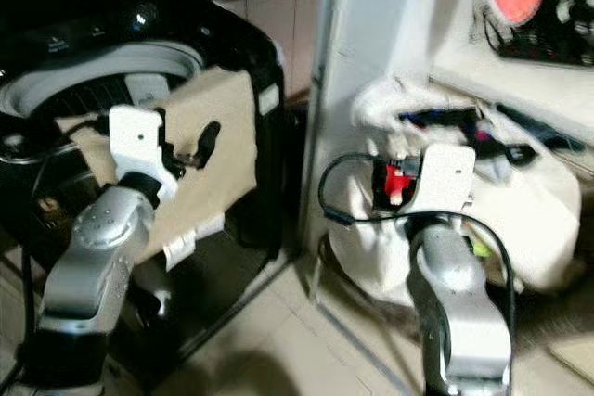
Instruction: Clothes washing
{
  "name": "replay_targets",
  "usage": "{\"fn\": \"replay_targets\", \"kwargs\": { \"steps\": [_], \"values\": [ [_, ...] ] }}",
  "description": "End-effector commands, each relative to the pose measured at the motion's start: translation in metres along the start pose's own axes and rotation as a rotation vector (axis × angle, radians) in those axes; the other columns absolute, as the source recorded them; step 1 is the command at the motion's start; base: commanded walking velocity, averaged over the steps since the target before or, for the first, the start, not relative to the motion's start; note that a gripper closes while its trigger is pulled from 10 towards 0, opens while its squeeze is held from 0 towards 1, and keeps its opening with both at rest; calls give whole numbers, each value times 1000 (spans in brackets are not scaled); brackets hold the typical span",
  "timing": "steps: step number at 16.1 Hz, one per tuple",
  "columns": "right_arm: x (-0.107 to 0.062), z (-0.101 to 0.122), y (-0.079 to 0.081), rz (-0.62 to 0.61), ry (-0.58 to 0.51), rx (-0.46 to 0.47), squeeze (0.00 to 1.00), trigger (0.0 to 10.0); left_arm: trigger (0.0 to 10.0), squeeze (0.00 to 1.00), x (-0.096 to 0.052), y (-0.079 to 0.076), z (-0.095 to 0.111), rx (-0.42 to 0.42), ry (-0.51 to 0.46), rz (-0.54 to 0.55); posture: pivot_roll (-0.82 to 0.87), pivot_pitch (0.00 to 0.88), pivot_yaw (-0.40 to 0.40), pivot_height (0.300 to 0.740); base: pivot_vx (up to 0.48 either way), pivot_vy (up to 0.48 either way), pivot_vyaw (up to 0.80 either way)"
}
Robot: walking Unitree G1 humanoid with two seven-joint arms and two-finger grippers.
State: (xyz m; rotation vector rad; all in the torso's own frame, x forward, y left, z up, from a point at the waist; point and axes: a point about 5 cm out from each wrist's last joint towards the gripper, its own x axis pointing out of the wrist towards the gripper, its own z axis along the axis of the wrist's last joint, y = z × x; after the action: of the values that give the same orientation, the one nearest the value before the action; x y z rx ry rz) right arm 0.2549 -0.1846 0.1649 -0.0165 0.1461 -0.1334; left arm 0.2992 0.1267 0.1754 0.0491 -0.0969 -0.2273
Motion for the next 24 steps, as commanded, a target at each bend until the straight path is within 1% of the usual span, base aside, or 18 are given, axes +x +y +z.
{"fn": "replay_targets", "kwargs": {
  "steps": [1,3,4,5,6,7,8,10,11,12,15,16,17,19,20,24],
  "values": [
    [3,3,-1,-5,-14,-5,0,10000,10000,0,-1,-4,4,-4,-10,-17,-55,0,-3,740,0,0,0],
    [4,4,-2,-13,-22,-18,0,10000,10000,0,-2,-5,7,-17,-22,-32,-53,0,-3,740,0,0,0],
    [5,4,-2,-18,-34,-67,0,10000,10000,0,-2,-3,8,-20,-29,-29,-53,0,-1,740,0,0,0],
    [5,5,-1,-14,-44,-95,0,10000,10000,0,-3,-2,8,-20,-29,-27,-50,0,7,740,244,0,0],
    [6,5,2,2,-52,-87,0,10000,10000,0,-3,0,9,-32,-28,-21,-48,0,16,740,270,0,0],
    [7,6,4,7,-55,-59,0,10000,10000,0,-4,2,9,-39,-28,-21,-48,0,20,740,281,0,-800],
    [8,7,4,10,-59,-59,0,10000,10000,0,-4,2,10,-35,-30,-23,-49,0,20,740,289,0,-800],
    [11,9,5,1,-70,-80,0,10000,10000,0,-5,4,9,-42,-29,-10,-51,0,21,740,287,0,0],
    [14,10,5,-28,-72,-51,0,10000,10000,0,-5,5,9,-43,-29,-7,-51,0,18,740,292,0,0],
    [15,11,5,-21,-92,-33,0,10000,10000,0,-5,6,9,-42,-31,-3,-54,0,13,740,289,0,0],
    [16,16,7,51,-106,-53,0,10000,10000,0,-7,9,9,-37,-32,19,-65,0,-7,740,286,0,0],
    [17,18,10,91,-107,-85,0,10000,10000,0,-7,10,10,-34,-39,24,-63,0,-13,740,285,0,0],
    [17,20,15,116,-120,-96,0,10000,10000,0,-7,10,11,-33,-43,28,-65,0,-10,740,289,0,800],
    [19,20,16,91,-135,-50,0,10000,10000,0,-4,9,12,-31,-46,16,-61,0,-4,740,285,0,0],
    [19,19,13,69,-127,-94,0,10000,10000,0,-4,8,13,-31,-48,6,-60,0,1,740,285,0,0],
    [14,17,11,67,-132,-70,0,10000,10000,0,-7,7,10,-37,-34,3,-58,0,11,740,286,0,0]
  ]
}}
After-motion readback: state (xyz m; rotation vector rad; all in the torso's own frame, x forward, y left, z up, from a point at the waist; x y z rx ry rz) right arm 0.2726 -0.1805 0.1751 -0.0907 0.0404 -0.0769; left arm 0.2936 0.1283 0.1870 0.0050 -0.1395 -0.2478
